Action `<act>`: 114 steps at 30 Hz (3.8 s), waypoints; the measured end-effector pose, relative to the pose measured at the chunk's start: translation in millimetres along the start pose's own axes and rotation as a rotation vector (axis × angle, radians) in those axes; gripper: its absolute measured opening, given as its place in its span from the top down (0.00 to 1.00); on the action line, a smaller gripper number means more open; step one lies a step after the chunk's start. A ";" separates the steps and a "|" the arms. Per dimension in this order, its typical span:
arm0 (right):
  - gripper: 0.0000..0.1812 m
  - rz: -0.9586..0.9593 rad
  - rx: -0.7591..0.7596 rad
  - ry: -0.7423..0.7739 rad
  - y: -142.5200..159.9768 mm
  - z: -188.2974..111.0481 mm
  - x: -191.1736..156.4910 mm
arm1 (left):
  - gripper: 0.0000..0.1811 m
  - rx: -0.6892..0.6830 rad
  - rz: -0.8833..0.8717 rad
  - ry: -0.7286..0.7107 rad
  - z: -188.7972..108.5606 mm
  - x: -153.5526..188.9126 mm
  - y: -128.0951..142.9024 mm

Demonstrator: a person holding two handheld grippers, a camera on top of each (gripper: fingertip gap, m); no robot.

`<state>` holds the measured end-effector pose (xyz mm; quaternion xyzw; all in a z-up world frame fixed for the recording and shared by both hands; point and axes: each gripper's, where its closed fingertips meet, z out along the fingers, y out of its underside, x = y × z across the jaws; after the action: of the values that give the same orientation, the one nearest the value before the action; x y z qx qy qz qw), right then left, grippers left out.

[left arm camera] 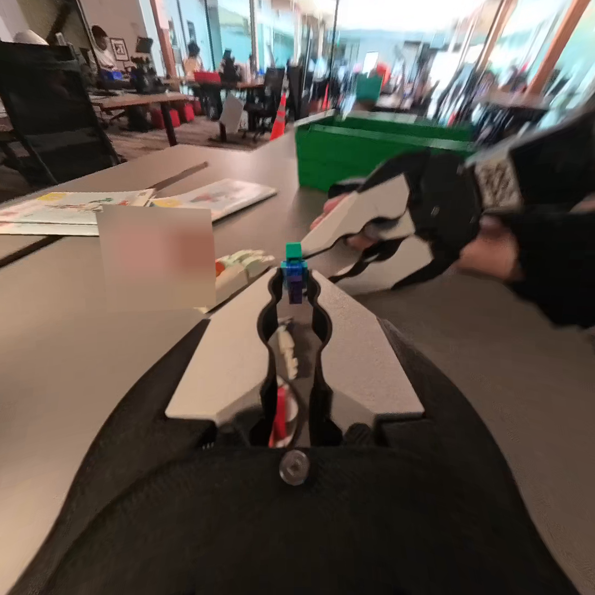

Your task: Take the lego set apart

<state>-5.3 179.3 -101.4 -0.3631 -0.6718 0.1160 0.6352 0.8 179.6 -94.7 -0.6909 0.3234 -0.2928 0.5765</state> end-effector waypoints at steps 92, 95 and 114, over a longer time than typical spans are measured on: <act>0.91 0.977 -0.410 -0.595 58.3 -35.7 -48.5 | 0.92 0.140 -0.525 0.389 -21.4 10.9 -25.0; 0.85 1.006 -0.399 -0.623 54.1 -34.7 -51.9 | 0.92 0.146 -0.527 0.390 -20.6 11.2 -24.7; 0.95 1.171 0.314 -0.618 -46.8 -21.1 -3.8 | 0.92 0.340 -0.555 0.483 -24.2 22.0 -48.9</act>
<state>-1.8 137.2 -71.8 -0.5206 -0.4901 0.6355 0.2916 1.0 153.8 -41.8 -0.5581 0.1978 -0.6404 0.4892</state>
